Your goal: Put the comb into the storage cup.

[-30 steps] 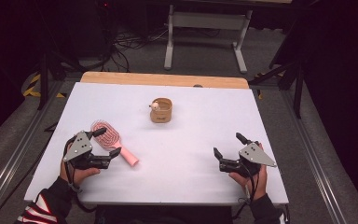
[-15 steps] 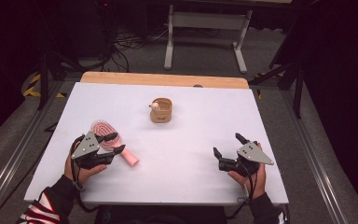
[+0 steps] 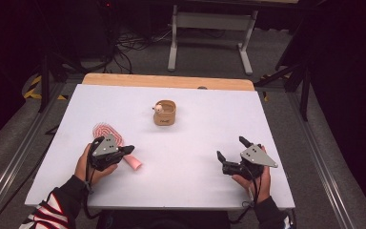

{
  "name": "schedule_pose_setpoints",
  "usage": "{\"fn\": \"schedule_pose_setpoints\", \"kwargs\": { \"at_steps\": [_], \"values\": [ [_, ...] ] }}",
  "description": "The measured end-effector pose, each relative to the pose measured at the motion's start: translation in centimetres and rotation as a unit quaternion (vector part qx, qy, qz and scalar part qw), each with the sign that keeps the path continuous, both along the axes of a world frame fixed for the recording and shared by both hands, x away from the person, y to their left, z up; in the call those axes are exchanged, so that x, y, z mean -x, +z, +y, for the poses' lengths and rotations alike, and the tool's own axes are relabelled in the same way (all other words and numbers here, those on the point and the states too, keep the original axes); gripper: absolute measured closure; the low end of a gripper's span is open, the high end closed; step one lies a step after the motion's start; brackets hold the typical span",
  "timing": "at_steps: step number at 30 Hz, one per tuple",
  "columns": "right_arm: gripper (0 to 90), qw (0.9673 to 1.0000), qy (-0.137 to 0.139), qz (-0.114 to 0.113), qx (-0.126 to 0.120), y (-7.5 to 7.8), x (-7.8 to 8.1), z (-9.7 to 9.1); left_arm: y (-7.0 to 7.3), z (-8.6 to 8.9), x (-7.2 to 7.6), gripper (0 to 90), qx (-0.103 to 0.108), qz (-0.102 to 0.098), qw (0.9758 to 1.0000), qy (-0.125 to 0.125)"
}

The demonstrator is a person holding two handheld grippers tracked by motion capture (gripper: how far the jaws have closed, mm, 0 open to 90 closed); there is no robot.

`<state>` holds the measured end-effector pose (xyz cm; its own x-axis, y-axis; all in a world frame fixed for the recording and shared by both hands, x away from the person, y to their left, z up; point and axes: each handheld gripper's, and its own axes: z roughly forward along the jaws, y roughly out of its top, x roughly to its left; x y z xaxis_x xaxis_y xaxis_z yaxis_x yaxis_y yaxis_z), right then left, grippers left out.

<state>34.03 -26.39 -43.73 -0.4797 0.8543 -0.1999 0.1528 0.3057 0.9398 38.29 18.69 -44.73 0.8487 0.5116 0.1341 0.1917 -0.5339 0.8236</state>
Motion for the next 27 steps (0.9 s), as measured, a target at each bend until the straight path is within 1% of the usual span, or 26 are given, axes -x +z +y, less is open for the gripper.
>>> {"fn": "schedule_pose_setpoints", "kwargs": {
  "at_steps": [1,2,3,6,7,9,10,12,13,14,15,19,20,23,24,25,27],
  "values": [
    [7.5,1.0000,0.000,0.000,0.002,0.0,0.0,0.0,-0.2,-0.3,-0.3,90.0,-0.002,0.007,1.0000,-0.003],
    [7.5,1.0000,0.000,0.001,0.003,-0.1,-0.1,0.1,-0.2,-0.3,-0.3,90.0,-0.002,0.007,1.0000,-0.003],
    [7.5,1.0000,0.001,0.002,0.003,-0.1,-0.1,0.1,-0.3,-0.6,-0.6,90.0,-0.005,0.015,0.9998,-0.006],
    [7.7,1.0000,-0.001,0.003,0.005,-0.1,-0.2,0.1,-0.4,-1.1,-0.8,90.0,-0.008,0.021,0.9997,-0.008],
    [7.7,1.0000,0.002,0.005,0.005,-0.1,-0.3,0.2,-0.6,-1.5,-0.8,90.0,-0.013,0.025,0.9995,-0.011],
    [7.7,1.0000,0.004,0.006,0.005,-0.2,-0.5,0.3,-0.7,-1.9,-0.9,90.0,-0.021,0.028,0.9992,-0.017],
    [7.7,1.0000,0.004,0.006,0.005,-0.2,-0.5,0.3,-0.8,-2.1,-0.9,90.0,-0.022,0.031,0.9991,-0.018],
    [7.8,0.9999,0.007,0.008,0.006,-0.2,-0.7,0.5,-1.0,-2.4,-1.0,90.0,-0.034,0.035,0.9986,-0.020],
    [7.9,0.9999,0.009,0.009,0.007,-0.2,-0.7,0.5,-1.2,-2.6,-1.0,90.0,-0.040,0.044,0.9980,-0.024],
    [7.9,0.9999,0.011,0.010,0.007,-0.2,-0.8,0.6,-1.2,-2.6,-1.0,90.0,-0.040,0.044,0.9980,-0.024],
    [7.9,0.9998,0.012,0.011,0.008,-0.3,-0.8,0.6,-1.4,-2.7,-1.1,90.0,-0.048,0.050,0.9974,-0.022],
    [8.0,0.9997,0.015,0.015,0.013,-0.3,-1.0,0.7,-1.4,-2.5,-1.1,90.0,-0.047,0.053,0.9972,-0.022],
    [8.0,0.9997,0.015,0.015,0.013,-0.3,-1.0,0.7,-1.4,-2.5,-1.1,90.0,-0.044,0.058,0.9971,-0.022],
    [8.0,0.9997,0.017,0.015,0.013,-0.3,-1.0,0.7,-1.3,-2.4,-1.2,90.0,-0.046,0.063,0.9967,-0.025],
    [8.0,0.9996,0.017,0.017,0.014,-0.4,-1.1,0.7,-1.3,-2.4,-1.3,90.0,-0.048,0.069,0.9962,-0.023],
    [8.0,0.9996,0.017,0.017,0.014,-0.4,-1.1,0.7,-1.3,-2.4,-1.3,90.0,-0.048,0.069,0.9962,-0.023],
    [8.1,0.9995,0.017,0.021,0.017,-0.5,-1.2,0.7,-1.3,-2.4,-1.6,90.0,-0.053,0.073,0.9958,-0.017]
  ]
}}
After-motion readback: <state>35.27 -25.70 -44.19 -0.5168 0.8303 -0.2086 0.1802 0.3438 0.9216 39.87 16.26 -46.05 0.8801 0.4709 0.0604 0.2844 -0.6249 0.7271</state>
